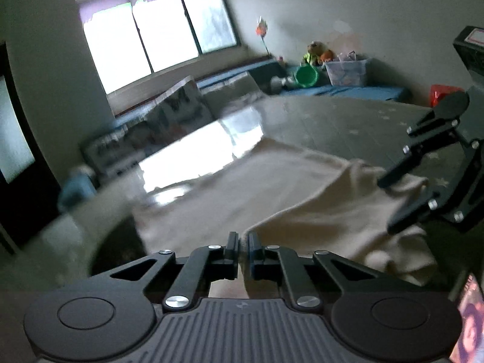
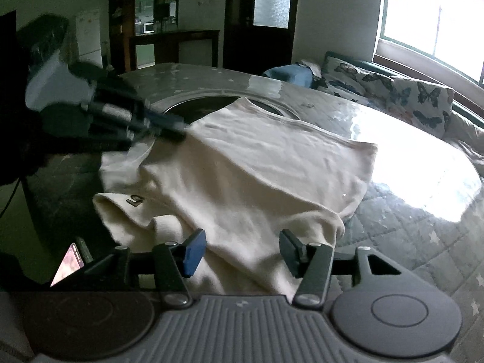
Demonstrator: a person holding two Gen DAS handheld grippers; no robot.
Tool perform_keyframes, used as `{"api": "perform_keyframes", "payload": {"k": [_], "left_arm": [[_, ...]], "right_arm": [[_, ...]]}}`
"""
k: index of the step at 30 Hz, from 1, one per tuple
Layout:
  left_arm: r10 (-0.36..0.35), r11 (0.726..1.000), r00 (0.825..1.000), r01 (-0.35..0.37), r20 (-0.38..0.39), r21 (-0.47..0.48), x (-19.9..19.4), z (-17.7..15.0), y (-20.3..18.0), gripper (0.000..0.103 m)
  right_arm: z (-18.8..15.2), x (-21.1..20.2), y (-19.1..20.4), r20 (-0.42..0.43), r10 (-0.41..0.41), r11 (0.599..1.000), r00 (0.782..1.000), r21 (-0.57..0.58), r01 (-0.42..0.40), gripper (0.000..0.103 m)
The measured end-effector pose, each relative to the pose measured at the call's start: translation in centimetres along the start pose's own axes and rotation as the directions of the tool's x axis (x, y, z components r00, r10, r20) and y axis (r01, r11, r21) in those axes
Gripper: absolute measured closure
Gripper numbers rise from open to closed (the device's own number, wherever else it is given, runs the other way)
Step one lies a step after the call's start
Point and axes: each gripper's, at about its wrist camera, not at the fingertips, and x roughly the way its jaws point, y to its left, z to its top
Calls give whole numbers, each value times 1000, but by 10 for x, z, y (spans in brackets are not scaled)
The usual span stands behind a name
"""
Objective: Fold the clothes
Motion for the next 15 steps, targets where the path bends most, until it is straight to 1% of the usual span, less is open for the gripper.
{"api": "perform_keyframes", "payload": {"k": [2,4,6,7,10,12,15], "left_arm": [[-17,999,999,16,-33,-27,5,-2,6,91],[-15,999,998,12,-67,-47,11,-7,11,82],[2,998,996,-9,-92,-68,15,-11,16,81],[-1,996,995,-8,-97,-90,16,-12,20,81],[-23,986,997,9,-79,-168,13,-10,29,81],[-46,981,997,35,-54,-190,10,-7,29,82],[-107,973,994,97,-35,-210,14,-3,22,81]], "right_arm": [[1,-1,0,7,-1,1000,1000,2,1,47],[3,-4,-3,21,0,1000,1000,15,0,47],[6,-7,-7,40,-13,999,999,35,11,47],[7,-7,-10,46,-30,999,998,44,28,47],[9,-2,-20,52,-61,995,997,82,57,47],[10,3,-26,59,-82,991,995,113,75,48],[14,11,-32,78,-89,985,993,154,76,49]]}}
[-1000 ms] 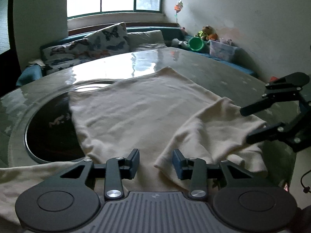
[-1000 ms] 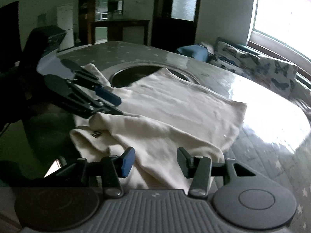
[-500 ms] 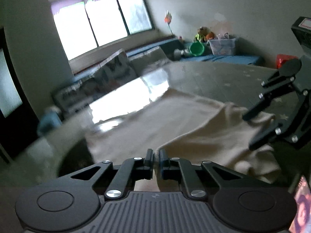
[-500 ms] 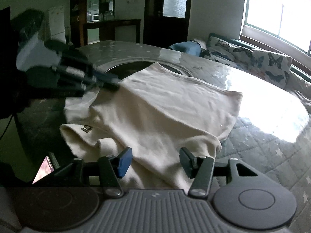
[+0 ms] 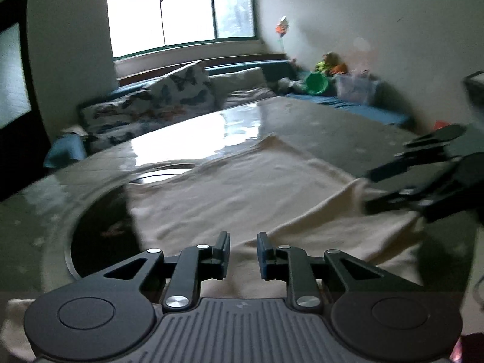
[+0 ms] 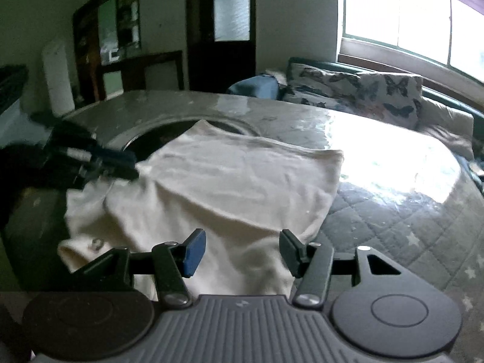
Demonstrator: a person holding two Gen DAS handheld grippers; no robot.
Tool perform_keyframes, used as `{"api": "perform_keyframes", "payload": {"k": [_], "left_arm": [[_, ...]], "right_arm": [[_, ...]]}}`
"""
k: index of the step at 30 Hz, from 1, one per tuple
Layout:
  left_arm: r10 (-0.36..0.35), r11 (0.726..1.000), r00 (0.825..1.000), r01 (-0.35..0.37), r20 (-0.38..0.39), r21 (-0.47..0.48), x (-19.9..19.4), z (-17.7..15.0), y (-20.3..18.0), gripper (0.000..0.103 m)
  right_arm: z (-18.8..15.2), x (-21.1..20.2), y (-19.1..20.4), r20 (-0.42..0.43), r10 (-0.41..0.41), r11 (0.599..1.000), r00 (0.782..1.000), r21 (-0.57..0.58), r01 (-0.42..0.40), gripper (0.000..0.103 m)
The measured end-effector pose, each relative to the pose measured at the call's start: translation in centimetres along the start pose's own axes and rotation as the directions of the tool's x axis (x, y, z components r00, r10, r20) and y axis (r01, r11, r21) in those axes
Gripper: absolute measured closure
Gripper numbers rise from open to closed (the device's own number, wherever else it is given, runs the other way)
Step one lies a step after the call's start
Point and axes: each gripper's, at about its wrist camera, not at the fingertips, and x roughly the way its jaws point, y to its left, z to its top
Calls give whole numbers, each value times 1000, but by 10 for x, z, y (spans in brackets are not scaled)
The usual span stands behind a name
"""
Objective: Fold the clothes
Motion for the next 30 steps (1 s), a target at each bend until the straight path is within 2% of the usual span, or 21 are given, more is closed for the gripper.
{"api": "perform_keyframes", "payload": {"k": [3,6,11,14,19,23,25,30], "left_arm": [[-19,1000,1000,19,-20,14,10,-3,-7,81],[-27,1000,999,27,-44,12,15,-8,-9,81],[-31,1000,997,31,-69,-1,17,-16,-7,81],[-31,999,997,31,-66,-8,17,-18,-7,81],[-32,999,998,31,-62,-15,15,-18,-8,81],[-24,1000,997,23,-66,-18,14,-19,-7,81],[-18,999,998,16,-66,-29,11,-20,-4,81],[21,996,999,-23,-28,-90,-14,-25,6,73]], "right_arm": [[1,10,-2,-2,2,1000,1000,10,-2,50],[-7,20,-3,-48,-45,999,998,-19,44,56],[-11,13,-7,-63,-78,997,995,-28,77,60],[-9,9,-9,-58,-96,995,994,-18,95,59],[-6,0,3,0,-66,997,998,-29,66,59],[-16,11,6,-46,-75,997,996,-40,73,58],[-19,10,3,-43,-73,997,996,-23,72,57],[-18,-2,10,-11,-61,997,998,-40,60,49]]}}
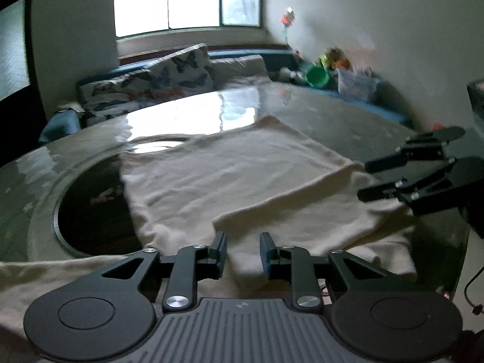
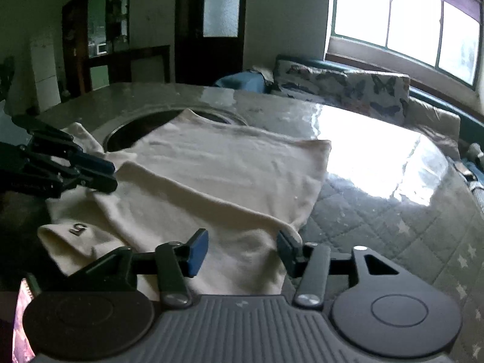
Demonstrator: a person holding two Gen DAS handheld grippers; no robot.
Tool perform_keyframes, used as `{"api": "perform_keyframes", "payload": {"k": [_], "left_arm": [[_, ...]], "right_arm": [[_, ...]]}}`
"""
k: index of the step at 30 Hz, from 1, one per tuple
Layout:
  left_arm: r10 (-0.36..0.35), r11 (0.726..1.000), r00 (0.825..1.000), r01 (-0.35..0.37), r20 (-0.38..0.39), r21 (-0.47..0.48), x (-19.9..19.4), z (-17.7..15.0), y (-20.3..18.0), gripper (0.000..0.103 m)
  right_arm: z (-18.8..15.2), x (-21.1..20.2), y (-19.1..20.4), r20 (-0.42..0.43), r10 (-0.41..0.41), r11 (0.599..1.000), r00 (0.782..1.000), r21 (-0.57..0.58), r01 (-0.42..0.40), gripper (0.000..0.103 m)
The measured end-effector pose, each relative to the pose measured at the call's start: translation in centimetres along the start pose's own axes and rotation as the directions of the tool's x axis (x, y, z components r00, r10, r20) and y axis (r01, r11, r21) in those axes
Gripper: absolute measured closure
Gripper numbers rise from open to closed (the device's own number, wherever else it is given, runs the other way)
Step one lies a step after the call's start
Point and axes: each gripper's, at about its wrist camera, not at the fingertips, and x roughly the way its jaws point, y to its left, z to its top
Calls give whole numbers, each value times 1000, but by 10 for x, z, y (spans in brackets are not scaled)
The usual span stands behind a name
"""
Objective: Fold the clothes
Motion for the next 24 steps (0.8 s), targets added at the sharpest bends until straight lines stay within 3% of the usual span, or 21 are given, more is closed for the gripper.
{"api": "perform_keyframes", "payload": {"k": [4,7,10,13,15,17,20,24], "left_arm": [[96,989,995,-94,15,-112,-24,-11,22,73],[211,957,977,-202,22,-210,-44,-20,47,73],[343,896,939,-323,12,-305,-61,-26,76,73],[486,805,873,-460,-27,-375,-68,-31,105,68],[546,750,836,-517,-54,-412,-70,-34,120,61],[582,705,809,-552,-83,-445,-70,-38,134,60],[600,663,792,-572,-114,-483,-68,-42,150,60],[607,635,782,-585,-142,-505,-62,-45,162,60]], "right_arm": [[-5,3,6,-17,8,1000,1000,-22,-8,44],[-6,2,6,-19,15,1000,1000,-16,-15,43],[-4,-1,6,-13,20,1000,1000,-15,-20,40],[-3,-1,8,-16,20,999,1000,-27,-20,39],[-3,0,8,-16,25,999,1000,-22,-25,37],[-3,0,10,-16,25,999,1000,-23,-26,36],[-3,0,11,-19,28,999,999,-28,-29,36],[-2,0,10,-19,27,999,999,-28,-27,36]]}}
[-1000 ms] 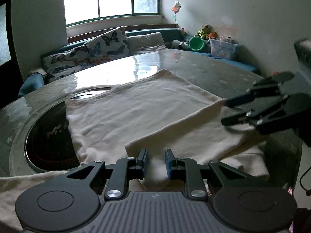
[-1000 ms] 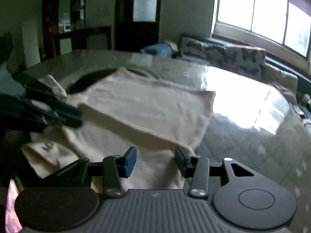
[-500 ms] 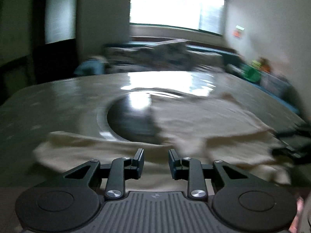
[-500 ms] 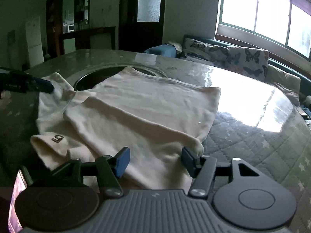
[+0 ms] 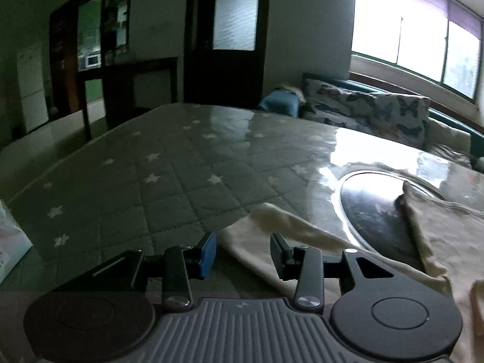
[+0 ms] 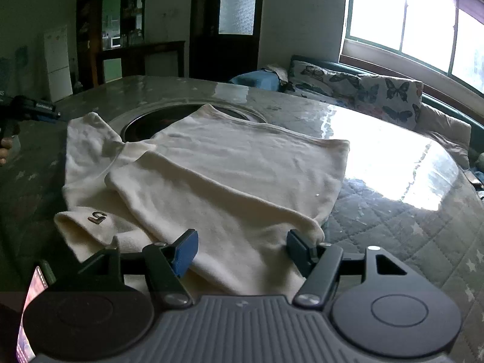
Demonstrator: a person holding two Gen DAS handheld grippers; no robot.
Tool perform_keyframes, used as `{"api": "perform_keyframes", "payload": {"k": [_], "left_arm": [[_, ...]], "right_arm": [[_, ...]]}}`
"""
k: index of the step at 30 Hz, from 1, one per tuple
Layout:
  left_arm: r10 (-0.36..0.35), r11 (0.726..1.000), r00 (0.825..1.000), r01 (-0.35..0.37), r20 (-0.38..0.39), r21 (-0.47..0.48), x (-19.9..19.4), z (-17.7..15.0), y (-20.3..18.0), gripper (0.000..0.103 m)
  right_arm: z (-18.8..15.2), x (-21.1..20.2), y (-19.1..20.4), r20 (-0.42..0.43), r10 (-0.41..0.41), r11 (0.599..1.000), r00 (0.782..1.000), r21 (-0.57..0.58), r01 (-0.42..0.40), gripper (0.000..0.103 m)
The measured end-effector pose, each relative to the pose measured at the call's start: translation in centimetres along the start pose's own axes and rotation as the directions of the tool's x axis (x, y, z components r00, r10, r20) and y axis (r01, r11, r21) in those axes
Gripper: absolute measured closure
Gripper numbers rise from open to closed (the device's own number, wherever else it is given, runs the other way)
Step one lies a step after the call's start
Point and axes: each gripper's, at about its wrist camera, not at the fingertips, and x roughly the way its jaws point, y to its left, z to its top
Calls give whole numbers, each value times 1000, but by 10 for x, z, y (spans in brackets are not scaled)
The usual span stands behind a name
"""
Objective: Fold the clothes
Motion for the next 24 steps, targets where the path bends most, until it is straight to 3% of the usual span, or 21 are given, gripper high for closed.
{"api": "perform_keyframes", "payload": {"k": [10,12,13,16,19,24], "left_arm": [[14,999,999,-16,-45,-41,15,-3,5,64],[16,999,999,-17,-41,-33,15,-4,3,70],[12,999,999,-14,-41,-34,17,-4,3,79],[2,999,999,-5,-45,-53,18,-2,4,92],[-12,997,999,9,-43,-76,15,0,5,98],[-73,994,997,72,-10,-86,-4,6,-4,98]], "right_arm": [[-2,1,1,-1,4,1000,1000,0,-4,36],[-2,0,1,0,3,1000,1000,-1,-3,36],[-2,0,1,1,3,1000,1000,-1,-3,36],[-2,-1,1,4,1,1000,1000,1,-1,36],[-3,-2,2,10,2,1000,1000,5,-2,36],[-3,-4,1,14,4,1000,1000,8,-4,36]]}}
